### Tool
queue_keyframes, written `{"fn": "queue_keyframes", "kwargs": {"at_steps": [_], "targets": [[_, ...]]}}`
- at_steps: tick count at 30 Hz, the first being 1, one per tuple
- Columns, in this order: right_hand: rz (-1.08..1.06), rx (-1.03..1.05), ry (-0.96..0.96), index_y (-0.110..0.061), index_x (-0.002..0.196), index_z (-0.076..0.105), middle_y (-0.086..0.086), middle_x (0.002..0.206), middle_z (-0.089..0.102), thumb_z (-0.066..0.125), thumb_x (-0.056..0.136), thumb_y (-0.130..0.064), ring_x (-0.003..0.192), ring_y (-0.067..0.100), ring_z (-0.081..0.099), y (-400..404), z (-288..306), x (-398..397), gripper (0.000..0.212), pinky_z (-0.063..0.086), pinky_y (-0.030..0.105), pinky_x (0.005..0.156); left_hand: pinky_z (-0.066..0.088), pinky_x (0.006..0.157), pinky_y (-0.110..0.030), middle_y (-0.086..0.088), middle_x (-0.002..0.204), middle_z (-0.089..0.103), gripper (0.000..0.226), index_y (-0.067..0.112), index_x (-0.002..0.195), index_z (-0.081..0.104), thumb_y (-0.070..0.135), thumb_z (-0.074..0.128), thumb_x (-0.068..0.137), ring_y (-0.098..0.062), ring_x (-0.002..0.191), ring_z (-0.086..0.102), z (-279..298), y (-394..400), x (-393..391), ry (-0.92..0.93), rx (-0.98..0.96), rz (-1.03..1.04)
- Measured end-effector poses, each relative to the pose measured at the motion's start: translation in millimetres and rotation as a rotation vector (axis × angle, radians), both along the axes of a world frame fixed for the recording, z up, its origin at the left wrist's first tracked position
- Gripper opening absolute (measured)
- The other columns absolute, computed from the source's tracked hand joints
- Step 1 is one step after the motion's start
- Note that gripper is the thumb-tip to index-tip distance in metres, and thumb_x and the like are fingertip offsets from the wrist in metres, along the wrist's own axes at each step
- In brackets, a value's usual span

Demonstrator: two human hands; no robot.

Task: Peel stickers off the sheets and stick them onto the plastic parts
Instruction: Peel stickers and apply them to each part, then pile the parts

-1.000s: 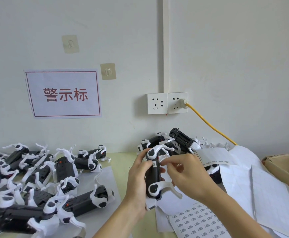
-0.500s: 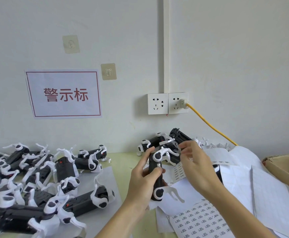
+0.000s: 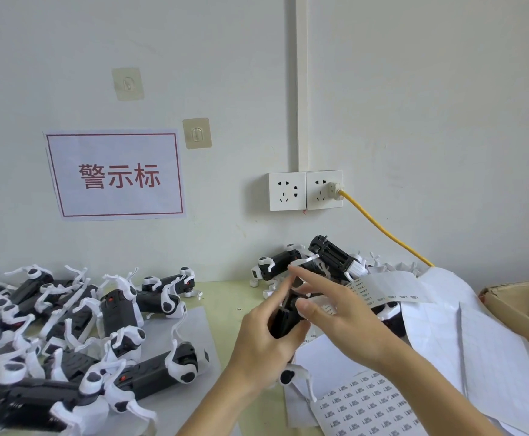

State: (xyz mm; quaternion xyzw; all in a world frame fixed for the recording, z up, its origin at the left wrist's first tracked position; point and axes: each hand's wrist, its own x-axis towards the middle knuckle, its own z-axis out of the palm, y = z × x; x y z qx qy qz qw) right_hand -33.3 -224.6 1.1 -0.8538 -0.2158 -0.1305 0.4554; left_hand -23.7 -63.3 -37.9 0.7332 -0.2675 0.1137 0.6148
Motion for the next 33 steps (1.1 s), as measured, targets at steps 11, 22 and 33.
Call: {"fn": "queue_keyframes", "kwargs": {"at_steps": [11, 22, 33], "targets": [[-0.101, 0.03, 0.013, -0.037, 0.108, 0.071, -0.025, 0.095, 0.071, 0.051, 0.099, -0.044, 0.087, -0.01, 0.063, 1.4, -6.5, 9.0, 0.023, 0.043, 0.006, 0.07, 0.052, 0.065, -0.029, -0.011, 0.081, 0.074, 0.045, 0.03, 0.117, 0.057, 0.036, 0.074, 0.075, -0.023, 0.07, 0.068, 5.3, 2.9, 1.4, 0.179, -0.035, 0.085], [-0.309, 0.487, 0.098, -0.045, 0.096, 0.058, -0.028, 0.088, 0.069, 0.043, 0.097, -0.058, 0.07, -0.009, 0.06, -3.5, -7.8, 16.2, 0.02, 0.043, 0.022, 0.061, 0.054, 0.06, -0.031, -0.002, 0.092, 0.073, 0.021, 0.016, 0.105, 0.063, 0.034, 0.061, 0.095, -0.021, 0.081, 0.069, 6.7, 3.3, 8.8, 0.379, -0.437, 0.167], [-0.245, 0.529, 0.117, -0.038, 0.102, 0.056, 0.011, 0.086, 0.06, 0.049, 0.094, -0.059, 0.069, 0.009, 0.051, 7.8, -2.3, 8.6, 0.024, 0.042, 0.027, 0.066, 0.057, 0.06, -0.032, -0.02, 0.089, 0.075, 0.026, 0.002, 0.112, 0.061, 0.02, 0.043, 0.106, -0.034, 0.077, 0.074, 6.5, 1.3, 11.4, 0.391, -0.613, 0.181]]}}
